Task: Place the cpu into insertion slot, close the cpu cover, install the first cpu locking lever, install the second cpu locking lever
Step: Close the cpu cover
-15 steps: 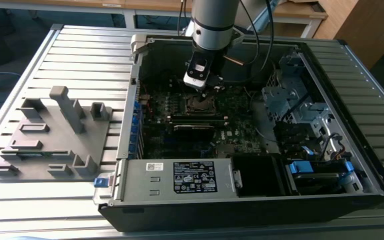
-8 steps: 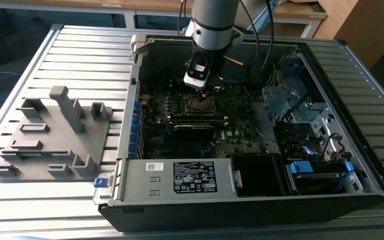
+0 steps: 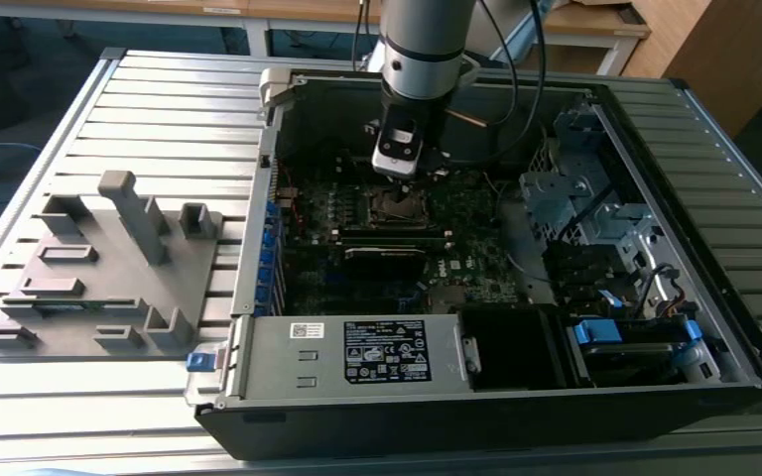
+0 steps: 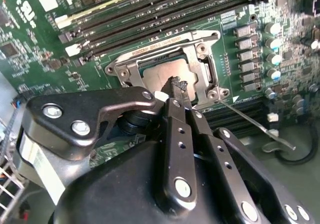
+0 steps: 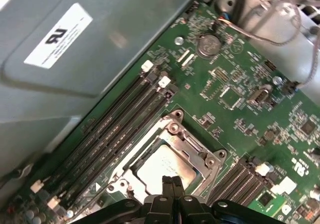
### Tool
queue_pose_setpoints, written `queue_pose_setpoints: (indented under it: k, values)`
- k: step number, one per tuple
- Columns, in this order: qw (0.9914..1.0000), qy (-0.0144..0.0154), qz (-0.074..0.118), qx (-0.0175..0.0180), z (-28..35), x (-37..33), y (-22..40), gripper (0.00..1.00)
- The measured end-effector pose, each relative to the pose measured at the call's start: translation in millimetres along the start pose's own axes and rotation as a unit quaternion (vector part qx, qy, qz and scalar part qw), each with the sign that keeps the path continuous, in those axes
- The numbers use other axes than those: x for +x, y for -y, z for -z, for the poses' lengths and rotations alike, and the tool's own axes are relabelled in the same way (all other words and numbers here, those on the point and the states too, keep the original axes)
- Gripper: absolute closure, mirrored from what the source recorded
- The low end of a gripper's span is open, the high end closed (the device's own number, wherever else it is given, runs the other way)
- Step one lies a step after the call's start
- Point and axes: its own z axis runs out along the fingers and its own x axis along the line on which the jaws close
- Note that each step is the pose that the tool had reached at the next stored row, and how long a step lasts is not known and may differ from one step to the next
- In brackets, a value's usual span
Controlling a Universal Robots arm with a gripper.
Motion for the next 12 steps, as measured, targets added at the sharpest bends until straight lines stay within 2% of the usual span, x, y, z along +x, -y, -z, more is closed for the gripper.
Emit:
queue_pose_setpoints:
  k: [3,6,9,12]
  values:
    - [0.99970,-0.0006,0.024,0.0000,0.0,0.0,0.0,0.90]
    - [0.99878,-0.0012,0.049,0.0001,0.0,0.0,0.0,0.90]
    - [0.99718,-0.0018,0.075,0.0003,0.0,0.0,0.0,0.90]
    - [0.99502,-0.0025,0.100,0.0003,0.0,0.0,0.0,0.90]
